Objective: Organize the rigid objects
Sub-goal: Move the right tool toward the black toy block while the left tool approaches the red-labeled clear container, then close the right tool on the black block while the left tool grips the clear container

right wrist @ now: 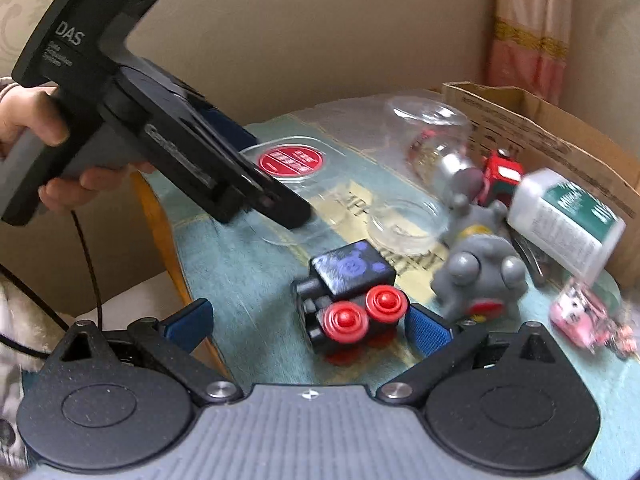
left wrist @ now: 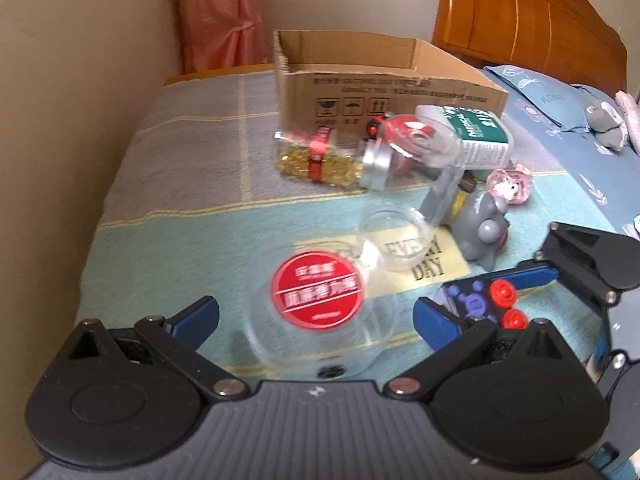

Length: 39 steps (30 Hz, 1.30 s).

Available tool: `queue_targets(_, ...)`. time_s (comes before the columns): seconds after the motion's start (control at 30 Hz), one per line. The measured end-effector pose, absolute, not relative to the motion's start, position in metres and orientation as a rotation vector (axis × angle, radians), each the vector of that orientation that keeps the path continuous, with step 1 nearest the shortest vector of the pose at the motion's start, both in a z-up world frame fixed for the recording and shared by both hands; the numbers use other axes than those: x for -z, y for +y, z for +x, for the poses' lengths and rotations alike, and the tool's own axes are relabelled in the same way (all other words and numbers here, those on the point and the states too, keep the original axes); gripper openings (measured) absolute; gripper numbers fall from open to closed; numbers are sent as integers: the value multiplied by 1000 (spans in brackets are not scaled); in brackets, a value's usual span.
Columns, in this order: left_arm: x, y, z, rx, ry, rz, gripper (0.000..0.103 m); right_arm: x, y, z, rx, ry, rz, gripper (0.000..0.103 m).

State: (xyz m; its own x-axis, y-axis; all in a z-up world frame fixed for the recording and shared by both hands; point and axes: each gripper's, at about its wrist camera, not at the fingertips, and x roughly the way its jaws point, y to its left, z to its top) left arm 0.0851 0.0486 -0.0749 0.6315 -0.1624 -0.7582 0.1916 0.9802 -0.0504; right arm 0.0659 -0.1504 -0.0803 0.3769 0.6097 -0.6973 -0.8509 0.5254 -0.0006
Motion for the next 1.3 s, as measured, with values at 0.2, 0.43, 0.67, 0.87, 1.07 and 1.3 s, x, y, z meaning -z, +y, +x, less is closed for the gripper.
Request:
queue_targets(0.2, 79, 45, 88, 203, 876, 40, 100, 81, -142, 74, -975, 696, -390, 103)
queue_targets(0.43, 83, 55, 88, 155, 897, 31, 100, 75, -150, 64, -1048, 739, -421, 103)
queue_targets(0.67, 84, 51, 93, 178, 911, -3, 82, 72, -152, 69, -1030, 724, -433, 94)
queue_targets(0.87, 84, 48, 97, 181, 903, -2, 78, 68, -152, 82, -1034, 715, -455, 76)
queue_targets(1.07, 84, 47, 99, 177, 900, 8, 77, 65, -152, 81, -1033, 705, -466, 56)
queue_targets(1.3, 83, 46, 97, 181, 907, 30, 77, 64, -154, 80, -1002, 720, -450, 56)
